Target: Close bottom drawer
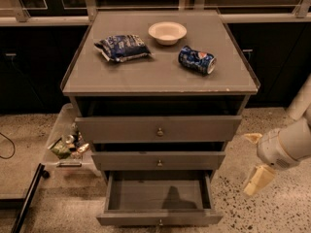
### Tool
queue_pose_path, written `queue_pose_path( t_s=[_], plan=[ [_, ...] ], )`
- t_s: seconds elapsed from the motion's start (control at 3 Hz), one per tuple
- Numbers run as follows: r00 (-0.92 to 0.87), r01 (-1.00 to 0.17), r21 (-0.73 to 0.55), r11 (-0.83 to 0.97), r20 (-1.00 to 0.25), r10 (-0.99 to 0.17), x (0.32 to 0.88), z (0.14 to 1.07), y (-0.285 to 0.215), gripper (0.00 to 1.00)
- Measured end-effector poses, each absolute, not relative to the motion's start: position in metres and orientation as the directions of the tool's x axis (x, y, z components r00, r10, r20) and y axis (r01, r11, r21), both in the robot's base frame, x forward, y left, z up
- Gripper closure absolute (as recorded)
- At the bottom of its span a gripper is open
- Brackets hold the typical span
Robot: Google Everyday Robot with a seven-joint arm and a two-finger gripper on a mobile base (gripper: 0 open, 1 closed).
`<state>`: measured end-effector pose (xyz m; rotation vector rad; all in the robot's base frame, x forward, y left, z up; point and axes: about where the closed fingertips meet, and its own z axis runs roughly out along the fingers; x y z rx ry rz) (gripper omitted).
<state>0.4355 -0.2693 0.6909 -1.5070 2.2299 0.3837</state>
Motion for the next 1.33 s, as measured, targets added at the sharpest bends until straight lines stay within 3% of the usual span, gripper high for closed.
queue_pose_path(
  t_s=[0.67,1.33],
  plan=[
    [-0.331,-0.928,0.043,0.371,-0.552,-0.765,0.431,0.619,-0.282,0.35],
    [-0.308,-0.939,0.057,0.338,-0.575,-0.758,0.43,0.585,-0.278,0.83]
  ],
)
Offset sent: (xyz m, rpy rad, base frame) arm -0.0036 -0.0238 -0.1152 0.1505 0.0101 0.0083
